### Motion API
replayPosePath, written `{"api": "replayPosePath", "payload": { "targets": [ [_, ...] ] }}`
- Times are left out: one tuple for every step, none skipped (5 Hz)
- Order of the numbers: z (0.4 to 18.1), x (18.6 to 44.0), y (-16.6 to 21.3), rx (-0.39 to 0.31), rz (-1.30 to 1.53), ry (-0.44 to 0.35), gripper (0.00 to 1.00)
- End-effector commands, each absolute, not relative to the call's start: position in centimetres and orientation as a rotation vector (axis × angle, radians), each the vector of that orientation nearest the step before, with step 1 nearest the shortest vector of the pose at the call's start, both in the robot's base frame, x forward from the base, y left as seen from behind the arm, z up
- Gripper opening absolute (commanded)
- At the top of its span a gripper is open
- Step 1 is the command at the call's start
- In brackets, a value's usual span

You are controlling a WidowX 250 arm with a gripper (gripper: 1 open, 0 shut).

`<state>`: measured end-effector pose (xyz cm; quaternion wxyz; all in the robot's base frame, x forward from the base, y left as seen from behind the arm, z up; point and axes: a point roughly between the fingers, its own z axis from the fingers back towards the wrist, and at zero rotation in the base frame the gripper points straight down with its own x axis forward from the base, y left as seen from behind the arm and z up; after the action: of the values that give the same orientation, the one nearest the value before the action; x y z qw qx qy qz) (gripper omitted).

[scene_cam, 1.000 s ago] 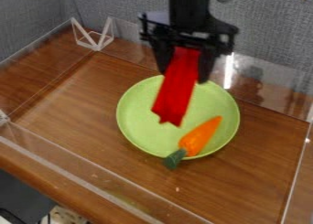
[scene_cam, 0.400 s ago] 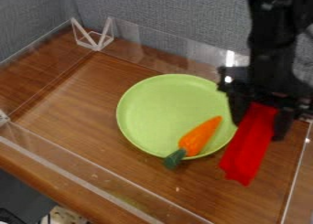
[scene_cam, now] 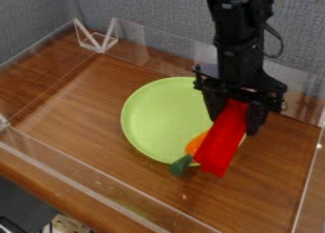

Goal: Put the red object on the right side

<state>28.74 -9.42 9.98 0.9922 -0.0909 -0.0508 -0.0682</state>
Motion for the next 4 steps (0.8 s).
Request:
{"api": "replayPosePath", "payload": {
  "targets": [
    [11.6,27.9,-11.9,-0.198,-0.158,-0.16,0.0],
    [10.6,26.9,-14.9,-0.196,-0.175,-0.157,0.0],
    [8.0,27.3,-16.9,-0.183,-0.175,-0.153,0.0],
    [5.5,27.7,-17.6,-0.158,-0.156,-0.14,0.0]
  ]
}}
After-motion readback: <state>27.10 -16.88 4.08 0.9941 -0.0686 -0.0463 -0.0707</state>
